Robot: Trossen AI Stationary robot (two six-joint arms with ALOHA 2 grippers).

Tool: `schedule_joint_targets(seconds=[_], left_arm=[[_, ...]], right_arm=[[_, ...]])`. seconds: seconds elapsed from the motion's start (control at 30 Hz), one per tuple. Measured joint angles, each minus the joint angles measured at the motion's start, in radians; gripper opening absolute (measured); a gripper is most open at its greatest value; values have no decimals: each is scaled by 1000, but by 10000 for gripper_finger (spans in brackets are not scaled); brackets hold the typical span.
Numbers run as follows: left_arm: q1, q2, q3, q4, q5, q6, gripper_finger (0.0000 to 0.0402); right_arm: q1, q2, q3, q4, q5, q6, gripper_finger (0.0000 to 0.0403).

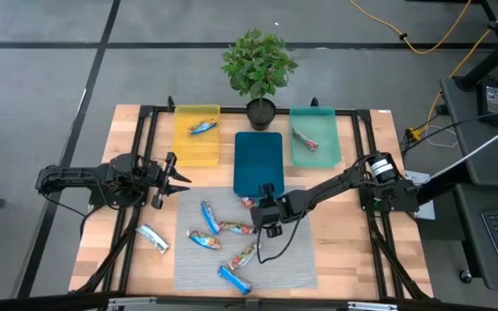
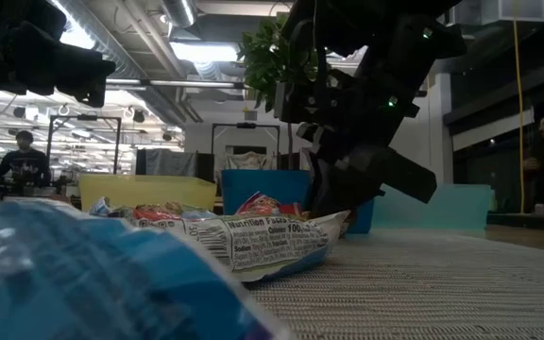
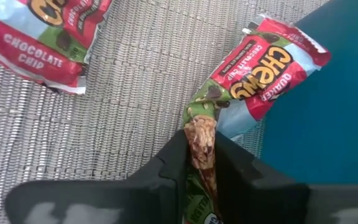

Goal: Pick and place Granola Bars by type
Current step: Put the red granola bar into the green bin

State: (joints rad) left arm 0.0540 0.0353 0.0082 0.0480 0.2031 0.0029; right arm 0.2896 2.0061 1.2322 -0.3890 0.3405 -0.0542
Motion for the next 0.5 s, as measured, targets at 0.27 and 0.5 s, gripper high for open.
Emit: schedule_joint_targets(seconds=[0.27, 0.5], left_arm=[[0, 0, 0, 0, 0, 0, 94], [0, 0, 0, 0, 0, 0, 97]], right_arm=[[73, -2, 125, -135, 2, 2, 49], [160, -4, 289, -346, 111, 79, 48]])
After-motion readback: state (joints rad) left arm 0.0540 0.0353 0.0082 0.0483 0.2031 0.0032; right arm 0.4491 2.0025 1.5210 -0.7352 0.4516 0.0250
